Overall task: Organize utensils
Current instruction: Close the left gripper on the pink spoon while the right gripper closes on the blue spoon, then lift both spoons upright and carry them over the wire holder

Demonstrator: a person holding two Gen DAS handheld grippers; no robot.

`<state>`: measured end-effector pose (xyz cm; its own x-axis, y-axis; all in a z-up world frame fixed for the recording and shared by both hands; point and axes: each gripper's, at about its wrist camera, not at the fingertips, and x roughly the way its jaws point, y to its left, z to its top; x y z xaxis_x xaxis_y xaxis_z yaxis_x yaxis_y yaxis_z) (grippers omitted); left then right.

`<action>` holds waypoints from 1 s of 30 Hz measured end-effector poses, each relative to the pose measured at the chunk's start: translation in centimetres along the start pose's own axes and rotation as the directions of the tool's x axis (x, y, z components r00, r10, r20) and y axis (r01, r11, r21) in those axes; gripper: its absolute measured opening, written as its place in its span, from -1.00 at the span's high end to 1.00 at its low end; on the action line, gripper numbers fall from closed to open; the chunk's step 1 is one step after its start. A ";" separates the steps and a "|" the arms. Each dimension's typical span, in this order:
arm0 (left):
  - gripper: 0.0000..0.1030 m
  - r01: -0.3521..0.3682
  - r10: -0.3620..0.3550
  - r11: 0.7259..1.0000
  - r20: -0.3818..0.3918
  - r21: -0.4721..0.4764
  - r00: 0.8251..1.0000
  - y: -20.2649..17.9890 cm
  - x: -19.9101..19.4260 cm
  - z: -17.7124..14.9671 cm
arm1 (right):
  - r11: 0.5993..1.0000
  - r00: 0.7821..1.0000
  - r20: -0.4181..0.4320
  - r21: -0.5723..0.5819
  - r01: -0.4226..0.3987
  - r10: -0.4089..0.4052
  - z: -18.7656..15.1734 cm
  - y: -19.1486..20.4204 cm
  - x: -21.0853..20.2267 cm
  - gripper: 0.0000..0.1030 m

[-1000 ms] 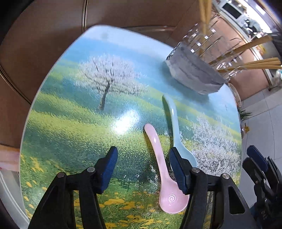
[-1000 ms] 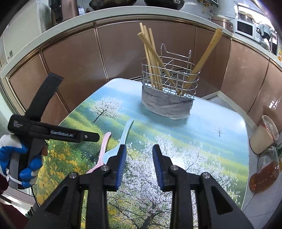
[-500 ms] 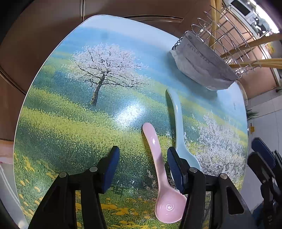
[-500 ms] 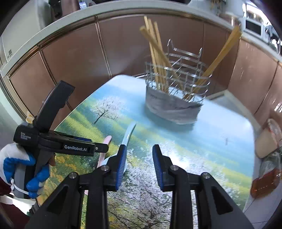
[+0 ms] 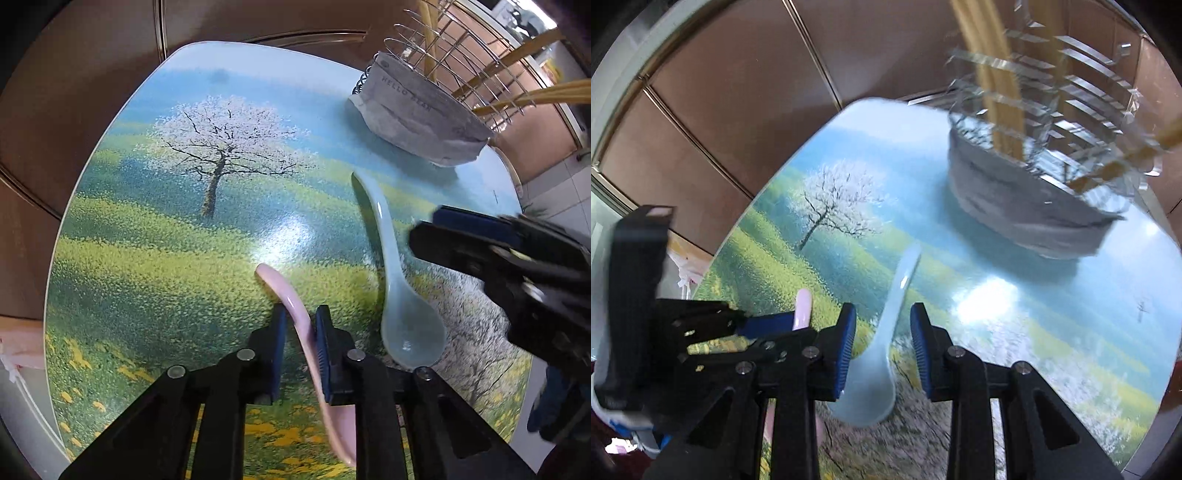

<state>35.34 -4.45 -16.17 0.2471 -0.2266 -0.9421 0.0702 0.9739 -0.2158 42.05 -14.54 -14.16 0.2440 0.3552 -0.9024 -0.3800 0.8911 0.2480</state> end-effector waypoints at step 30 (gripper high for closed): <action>0.86 0.058 -0.068 0.997 0.261 0.043 0.963 3.5 -5.8 -4.3 | 0.998 0.972 0.228 0.008 -0.056 0.053 -6.7 2.1 -3.1 0.83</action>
<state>30.03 0.28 -12.53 0.4856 -0.2874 -0.8256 0.1263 0.9576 -0.2591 34.48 -15.66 -13.24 0.4203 0.4570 -0.7839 -0.3862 0.8719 0.3012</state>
